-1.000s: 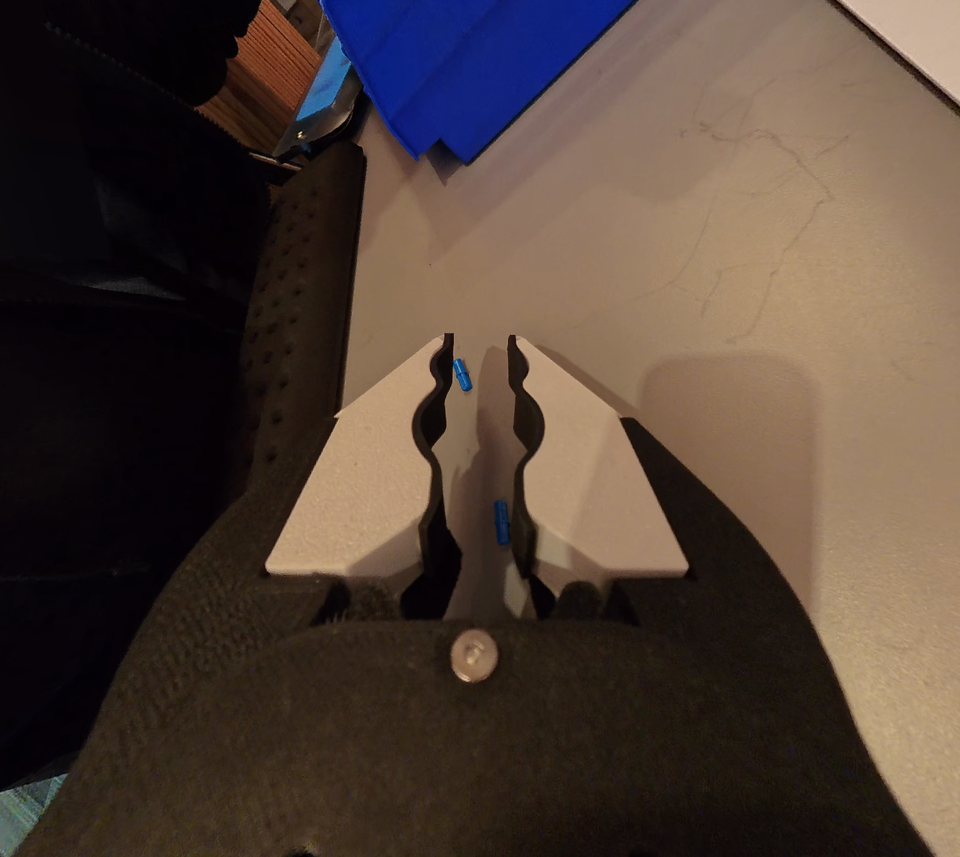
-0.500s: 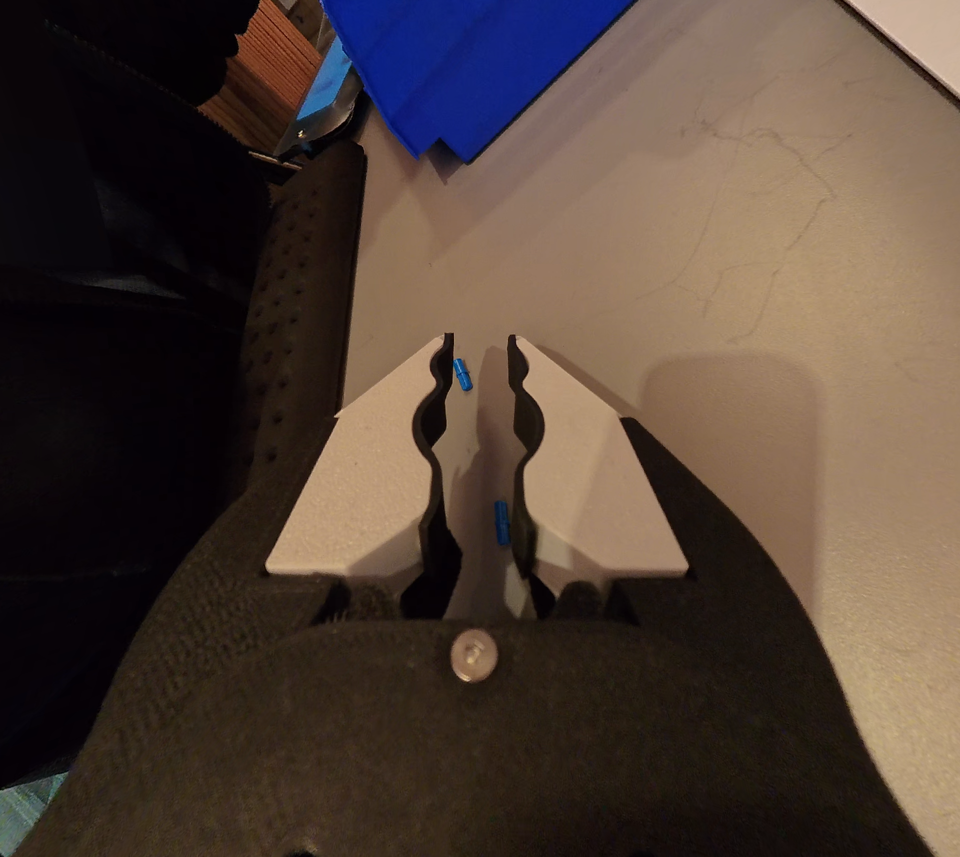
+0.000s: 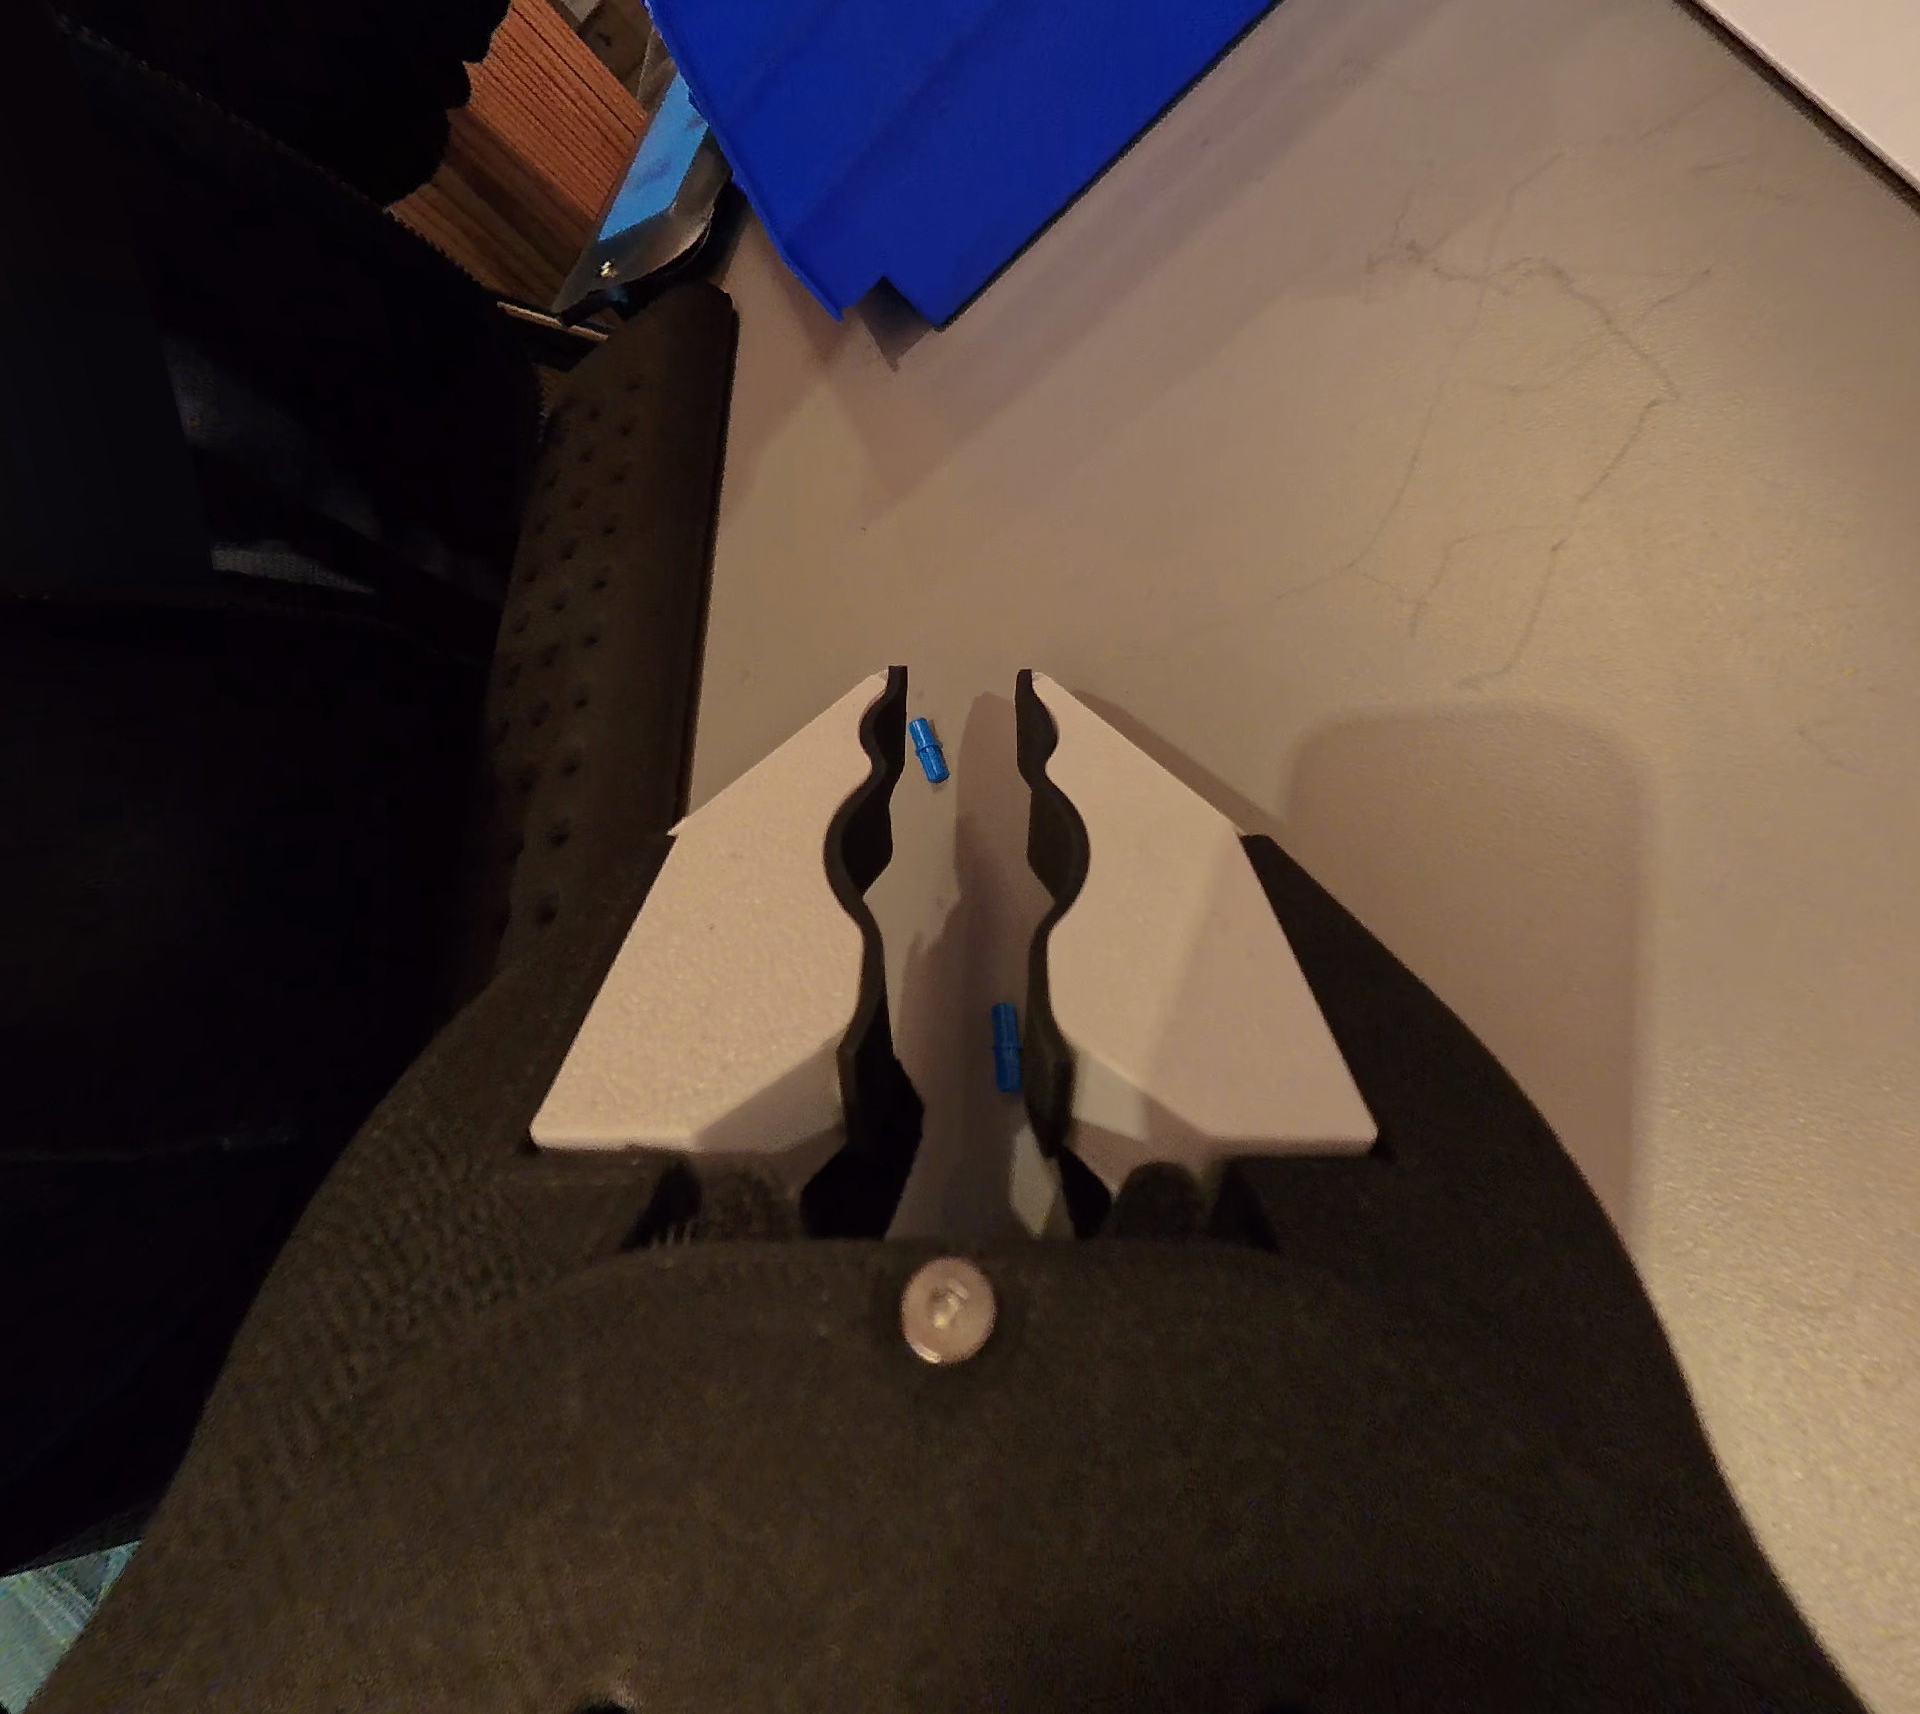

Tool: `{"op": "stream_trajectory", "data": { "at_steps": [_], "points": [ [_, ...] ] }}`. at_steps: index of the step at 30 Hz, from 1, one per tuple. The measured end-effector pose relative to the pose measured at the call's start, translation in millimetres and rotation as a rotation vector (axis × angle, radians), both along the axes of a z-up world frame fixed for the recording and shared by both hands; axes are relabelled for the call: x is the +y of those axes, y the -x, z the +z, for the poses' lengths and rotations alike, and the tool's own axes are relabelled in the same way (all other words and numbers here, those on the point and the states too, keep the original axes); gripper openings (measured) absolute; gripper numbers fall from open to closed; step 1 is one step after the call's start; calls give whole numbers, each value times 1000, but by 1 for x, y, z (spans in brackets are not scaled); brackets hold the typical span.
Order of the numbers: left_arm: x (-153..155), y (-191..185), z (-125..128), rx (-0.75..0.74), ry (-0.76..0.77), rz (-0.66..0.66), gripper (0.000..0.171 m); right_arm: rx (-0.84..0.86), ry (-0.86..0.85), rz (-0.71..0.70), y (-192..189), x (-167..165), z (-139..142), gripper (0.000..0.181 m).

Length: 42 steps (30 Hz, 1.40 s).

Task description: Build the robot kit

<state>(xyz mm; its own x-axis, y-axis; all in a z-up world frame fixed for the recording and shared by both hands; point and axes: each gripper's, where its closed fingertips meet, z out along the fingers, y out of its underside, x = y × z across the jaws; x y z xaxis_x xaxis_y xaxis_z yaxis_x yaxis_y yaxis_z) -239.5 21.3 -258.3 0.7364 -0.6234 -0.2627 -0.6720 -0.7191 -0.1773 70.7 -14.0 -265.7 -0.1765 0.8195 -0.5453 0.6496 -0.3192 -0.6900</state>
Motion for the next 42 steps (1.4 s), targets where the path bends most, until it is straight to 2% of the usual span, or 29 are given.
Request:
{"op": "stream_trajectory", "data": {
  "at_steps": [4,9,13,17,24,33,39,42],
  "points": [
    [-1,-9,13,-16,-33,-30,26,1,0,-1,0,0,0,19],
    [-18,-57,20,-201,18,-120,26,2,-1,-1,0,0,1,19],
    [-40,-89,9,-273,122,-209,26,2,-2,0,0,0,1,19],
    [-60,-104,-8,-292,222,-261,27,2,-1,0,0,0,1,19],
    [-63,-108,-27,-256,265,-273,22,0,0,0,0,0,0,19],
    [-70,-103,-27,-237,296,-278,4,1,0,-1,0,0,0,19],
    [-66,-79,-20,-147,256,-215,5,0,0,-1,0,0,0,19],
    [-67,-82,-13,-189,241,-220,15,-2,0,-1,0,0,0,19]
  ]
}}
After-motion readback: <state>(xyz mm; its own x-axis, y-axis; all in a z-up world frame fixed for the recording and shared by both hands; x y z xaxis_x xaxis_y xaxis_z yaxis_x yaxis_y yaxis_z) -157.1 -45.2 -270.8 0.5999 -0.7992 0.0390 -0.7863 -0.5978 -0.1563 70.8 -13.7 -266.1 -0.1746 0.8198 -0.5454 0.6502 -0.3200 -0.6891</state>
